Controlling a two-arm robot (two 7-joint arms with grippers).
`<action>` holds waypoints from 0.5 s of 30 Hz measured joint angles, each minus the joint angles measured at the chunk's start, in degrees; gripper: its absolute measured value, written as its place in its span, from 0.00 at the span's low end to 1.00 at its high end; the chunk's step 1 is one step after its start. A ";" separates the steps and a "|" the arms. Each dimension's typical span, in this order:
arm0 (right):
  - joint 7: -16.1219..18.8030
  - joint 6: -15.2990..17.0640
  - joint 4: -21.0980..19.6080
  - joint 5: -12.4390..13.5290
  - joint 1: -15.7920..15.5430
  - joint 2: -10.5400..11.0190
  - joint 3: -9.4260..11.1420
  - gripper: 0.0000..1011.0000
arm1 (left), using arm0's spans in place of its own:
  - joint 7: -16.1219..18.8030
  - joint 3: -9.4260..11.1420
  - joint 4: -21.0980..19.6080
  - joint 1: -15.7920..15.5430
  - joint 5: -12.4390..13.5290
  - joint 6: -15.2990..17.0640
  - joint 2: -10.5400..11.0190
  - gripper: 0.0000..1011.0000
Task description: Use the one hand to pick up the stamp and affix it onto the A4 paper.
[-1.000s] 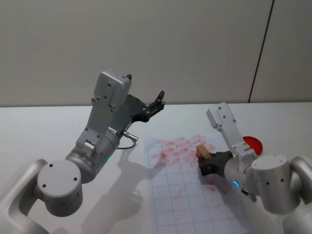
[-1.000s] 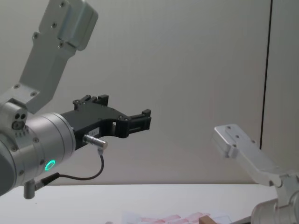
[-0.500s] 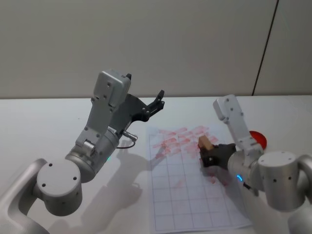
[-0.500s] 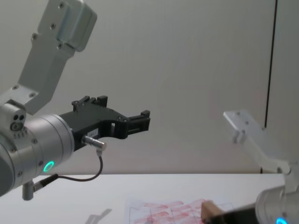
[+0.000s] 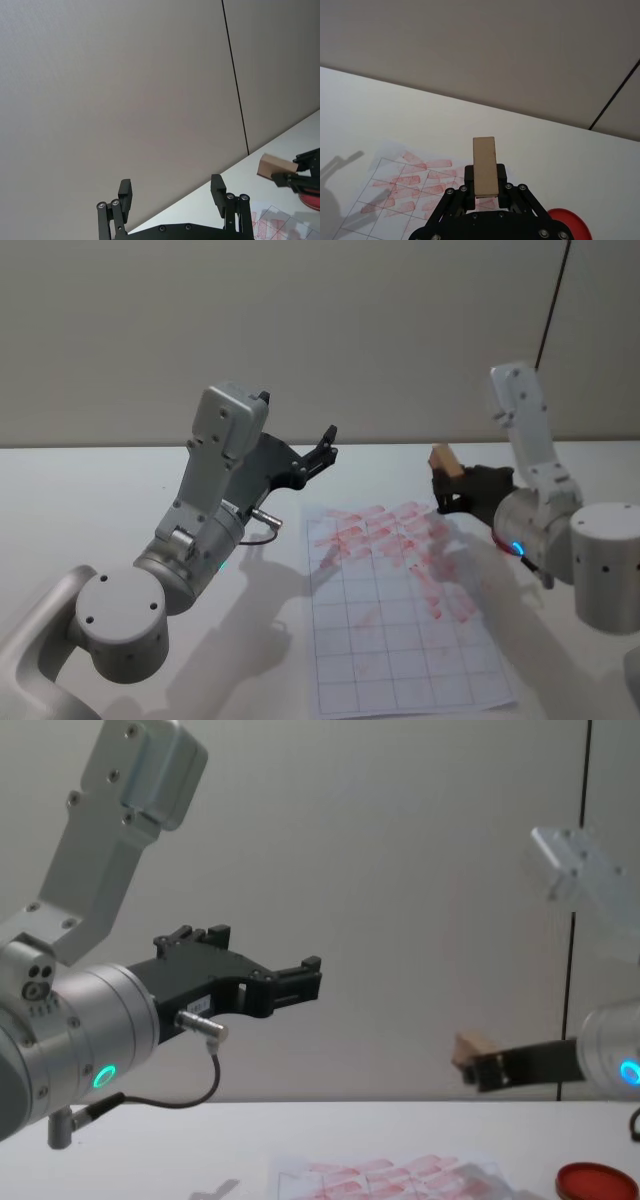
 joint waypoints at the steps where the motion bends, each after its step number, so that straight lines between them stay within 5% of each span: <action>1: -0.13 0.12 -0.19 0.11 0.03 0.06 0.15 0.22 | 0.00 0.00 0.00 0.00 0.00 0.00 0.00 0.99; 15: -3.00 3.27 -0.90 1.50 -0.60 1.75 3.06 0.22 | 0.00 0.00 0.00 0.00 0.00 0.00 0.00 0.99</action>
